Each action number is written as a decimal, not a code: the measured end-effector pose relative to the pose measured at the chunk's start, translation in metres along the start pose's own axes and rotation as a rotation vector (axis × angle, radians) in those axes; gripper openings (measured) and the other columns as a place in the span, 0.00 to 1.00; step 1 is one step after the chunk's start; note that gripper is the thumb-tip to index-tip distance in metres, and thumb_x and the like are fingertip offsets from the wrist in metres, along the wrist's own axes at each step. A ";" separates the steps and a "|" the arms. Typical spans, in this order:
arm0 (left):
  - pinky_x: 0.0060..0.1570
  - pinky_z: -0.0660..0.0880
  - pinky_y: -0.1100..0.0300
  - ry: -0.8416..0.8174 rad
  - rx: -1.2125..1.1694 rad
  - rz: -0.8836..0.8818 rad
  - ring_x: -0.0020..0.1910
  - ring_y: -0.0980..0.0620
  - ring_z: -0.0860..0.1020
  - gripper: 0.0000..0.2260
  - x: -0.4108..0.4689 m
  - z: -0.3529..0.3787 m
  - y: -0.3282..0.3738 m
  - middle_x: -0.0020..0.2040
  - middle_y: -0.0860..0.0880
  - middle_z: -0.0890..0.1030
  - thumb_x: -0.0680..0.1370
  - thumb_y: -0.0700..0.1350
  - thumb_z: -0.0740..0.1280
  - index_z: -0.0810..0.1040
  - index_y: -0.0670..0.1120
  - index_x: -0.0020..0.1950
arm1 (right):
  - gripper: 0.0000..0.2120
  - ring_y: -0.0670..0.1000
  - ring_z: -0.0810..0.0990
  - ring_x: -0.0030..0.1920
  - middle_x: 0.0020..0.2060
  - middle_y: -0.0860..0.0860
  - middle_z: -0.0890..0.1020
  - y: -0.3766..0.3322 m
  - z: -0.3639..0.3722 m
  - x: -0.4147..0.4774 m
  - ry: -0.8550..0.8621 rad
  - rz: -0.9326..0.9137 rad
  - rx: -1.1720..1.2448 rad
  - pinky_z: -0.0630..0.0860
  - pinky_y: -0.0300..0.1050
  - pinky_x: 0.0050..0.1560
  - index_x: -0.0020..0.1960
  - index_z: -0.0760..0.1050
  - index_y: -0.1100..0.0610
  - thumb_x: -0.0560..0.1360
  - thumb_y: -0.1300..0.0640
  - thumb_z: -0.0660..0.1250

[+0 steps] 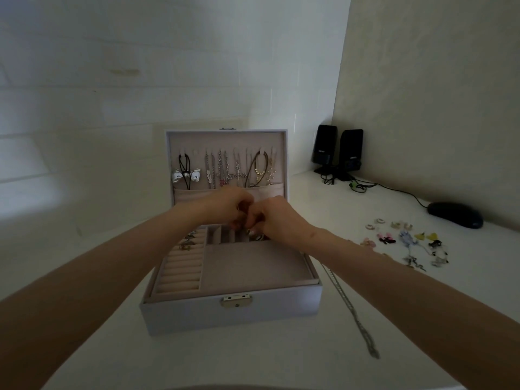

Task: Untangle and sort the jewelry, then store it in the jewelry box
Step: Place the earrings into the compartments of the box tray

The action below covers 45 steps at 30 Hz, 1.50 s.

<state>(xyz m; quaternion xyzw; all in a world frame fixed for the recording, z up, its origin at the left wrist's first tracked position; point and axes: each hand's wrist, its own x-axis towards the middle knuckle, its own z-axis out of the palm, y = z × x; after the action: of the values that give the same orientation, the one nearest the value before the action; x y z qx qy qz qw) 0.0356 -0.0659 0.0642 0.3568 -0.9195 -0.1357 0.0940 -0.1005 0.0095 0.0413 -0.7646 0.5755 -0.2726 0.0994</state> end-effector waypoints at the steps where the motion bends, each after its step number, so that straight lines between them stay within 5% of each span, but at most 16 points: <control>1: 0.37 0.78 0.62 -0.009 -0.021 -0.002 0.33 0.54 0.79 0.05 0.000 0.000 -0.001 0.39 0.47 0.80 0.73 0.33 0.67 0.79 0.39 0.48 | 0.06 0.54 0.81 0.47 0.45 0.58 0.84 -0.001 -0.001 0.000 -0.009 -0.009 -0.013 0.72 0.33 0.42 0.46 0.83 0.64 0.70 0.70 0.70; 6: 0.32 0.71 0.73 -0.038 -0.004 0.008 0.38 0.53 0.78 0.07 -0.002 -0.002 -0.001 0.38 0.50 0.79 0.72 0.33 0.68 0.79 0.41 0.47 | 0.09 0.54 0.81 0.50 0.49 0.57 0.84 -0.002 0.002 0.001 -0.054 -0.038 -0.054 0.76 0.48 0.57 0.49 0.83 0.62 0.71 0.70 0.69; 12: 0.39 0.70 0.66 -0.031 0.062 0.042 0.41 0.53 0.75 0.07 -0.001 -0.003 -0.002 0.43 0.47 0.80 0.73 0.34 0.68 0.80 0.41 0.49 | 0.13 0.55 0.80 0.54 0.54 0.56 0.83 -0.002 0.010 -0.005 -0.012 -0.126 -0.041 0.73 0.44 0.60 0.50 0.84 0.61 0.72 0.72 0.65; 15: 0.44 0.77 0.58 -0.018 0.039 0.051 0.41 0.49 0.79 0.06 -0.001 -0.002 -0.002 0.44 0.44 0.82 0.74 0.36 0.69 0.80 0.40 0.50 | 0.12 0.52 0.82 0.48 0.46 0.54 0.85 0.003 0.000 -0.004 0.187 -0.011 0.116 0.76 0.43 0.56 0.47 0.85 0.57 0.71 0.69 0.67; 17: 0.40 0.78 0.63 -0.038 -0.053 0.038 0.36 0.54 0.81 0.05 -0.002 -0.002 -0.002 0.42 0.45 0.82 0.74 0.36 0.70 0.80 0.40 0.49 | 0.11 0.49 0.82 0.45 0.42 0.52 0.85 0.011 -0.010 0.000 0.297 0.056 0.158 0.76 0.40 0.53 0.45 0.84 0.57 0.71 0.69 0.67; 21: 0.35 0.74 0.72 -0.034 -0.101 0.037 0.28 0.64 0.77 0.06 -0.001 -0.002 -0.003 0.39 0.47 0.81 0.73 0.34 0.70 0.81 0.40 0.49 | 0.08 0.43 0.77 0.41 0.41 0.49 0.84 0.019 -0.014 0.001 0.215 0.135 0.094 0.68 0.23 0.41 0.46 0.84 0.57 0.71 0.66 0.70; 26: 0.36 0.72 0.75 0.003 -0.107 0.035 0.36 0.60 0.77 0.08 -0.004 -0.004 -0.003 0.41 0.49 0.81 0.73 0.34 0.69 0.81 0.41 0.51 | 0.10 0.50 0.82 0.48 0.46 0.53 0.84 0.019 0.000 0.003 0.180 0.156 0.182 0.78 0.43 0.53 0.48 0.80 0.58 0.68 0.65 0.73; 31: 0.36 0.65 0.74 -0.054 0.086 0.091 0.42 0.55 0.76 0.07 -0.003 0.003 0.001 0.45 0.48 0.82 0.72 0.38 0.72 0.82 0.43 0.49 | 0.07 0.48 0.77 0.42 0.40 0.50 0.80 0.019 0.005 0.003 0.170 0.146 0.120 0.70 0.34 0.39 0.42 0.77 0.56 0.68 0.62 0.74; 37: 0.44 0.64 0.66 -0.099 0.167 0.168 0.50 0.50 0.76 0.08 -0.004 0.000 0.004 0.52 0.44 0.80 0.74 0.38 0.70 0.83 0.41 0.53 | 0.04 0.46 0.75 0.40 0.43 0.53 0.82 0.020 0.004 0.000 0.210 0.129 0.128 0.68 0.35 0.38 0.43 0.79 0.58 0.70 0.63 0.72; 41: 0.44 0.69 0.66 0.067 0.086 0.086 0.47 0.54 0.75 0.08 -0.016 -0.007 -0.009 0.48 0.50 0.77 0.76 0.42 0.68 0.79 0.44 0.55 | 0.05 0.50 0.74 0.43 0.44 0.52 0.77 0.027 0.002 -0.004 0.387 0.217 0.019 0.66 0.40 0.42 0.48 0.77 0.58 0.74 0.63 0.64; 43: 0.44 0.71 0.59 0.256 0.147 -0.029 0.44 0.49 0.77 0.07 -0.026 -0.012 -0.020 0.42 0.49 0.77 0.78 0.48 0.65 0.78 0.45 0.47 | 0.07 0.55 0.76 0.45 0.45 0.53 0.77 0.031 -0.002 -0.009 0.391 0.330 -0.073 0.68 0.44 0.42 0.53 0.73 0.58 0.76 0.60 0.61; 45: 0.40 0.71 0.57 0.359 0.339 -0.191 0.38 0.48 0.75 0.16 -0.039 -0.020 -0.025 0.35 0.48 0.74 0.81 0.54 0.59 0.74 0.45 0.39 | 0.12 0.58 0.77 0.48 0.48 0.56 0.78 0.038 -0.004 -0.012 0.292 0.458 -0.174 0.68 0.46 0.42 0.57 0.68 0.60 0.77 0.56 0.61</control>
<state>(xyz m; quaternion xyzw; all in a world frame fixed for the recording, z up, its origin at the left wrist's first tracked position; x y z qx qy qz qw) 0.0853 -0.0605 0.0725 0.4709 -0.8599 0.0775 0.1813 -0.1361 0.0092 0.0238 -0.5728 0.7628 -0.2999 0.0082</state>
